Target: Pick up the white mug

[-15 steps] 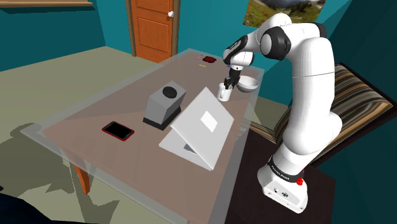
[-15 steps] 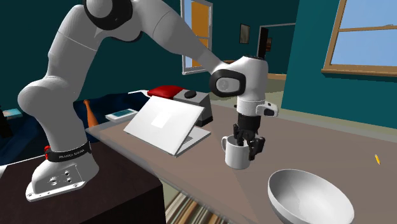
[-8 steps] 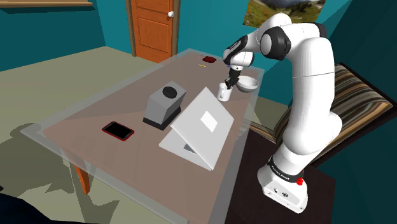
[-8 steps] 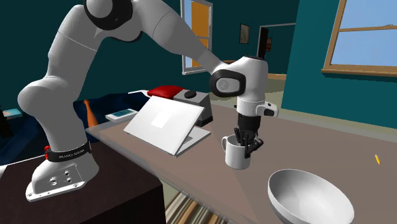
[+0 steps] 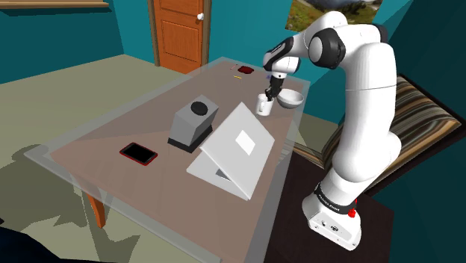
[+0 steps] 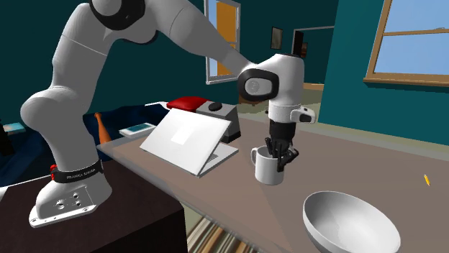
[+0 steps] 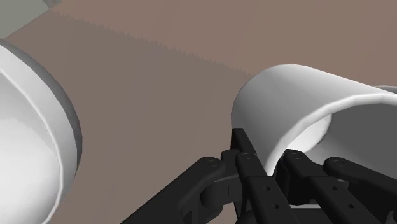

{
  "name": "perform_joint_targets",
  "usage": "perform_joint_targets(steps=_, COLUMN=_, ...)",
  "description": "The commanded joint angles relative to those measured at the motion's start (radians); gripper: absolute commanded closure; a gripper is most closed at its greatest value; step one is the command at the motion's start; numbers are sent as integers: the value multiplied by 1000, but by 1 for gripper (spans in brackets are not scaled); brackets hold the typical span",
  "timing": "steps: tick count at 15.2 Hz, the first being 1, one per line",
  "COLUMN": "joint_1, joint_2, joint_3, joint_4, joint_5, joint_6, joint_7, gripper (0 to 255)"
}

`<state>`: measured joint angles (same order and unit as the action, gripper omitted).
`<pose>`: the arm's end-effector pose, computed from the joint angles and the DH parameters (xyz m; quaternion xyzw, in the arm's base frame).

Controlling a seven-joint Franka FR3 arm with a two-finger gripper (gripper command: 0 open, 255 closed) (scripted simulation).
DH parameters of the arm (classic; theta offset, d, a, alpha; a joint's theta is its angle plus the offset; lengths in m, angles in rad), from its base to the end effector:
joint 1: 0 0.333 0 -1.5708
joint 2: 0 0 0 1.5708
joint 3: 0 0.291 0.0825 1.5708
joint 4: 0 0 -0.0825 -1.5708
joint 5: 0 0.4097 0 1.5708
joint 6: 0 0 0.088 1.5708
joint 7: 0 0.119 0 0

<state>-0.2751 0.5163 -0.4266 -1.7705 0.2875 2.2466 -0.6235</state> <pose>0.5255 -0.4106 0.2432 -0.9946 0.1032 -0.0127 0.0024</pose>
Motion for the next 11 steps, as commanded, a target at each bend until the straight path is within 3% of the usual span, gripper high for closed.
perform_joint_targets(steps=1, joint_1=3, joint_2=-16, joint_3=-6, joint_4=7, joint_5=-9, joint_6=-21, joint_7=6, gripper=255)
perform_joint_targets(steps=11, joint_1=15, joint_2=-71, joint_3=-24, joint_4=40, joint_5=-42, joint_6=-105, joint_7=27, gripper=255)
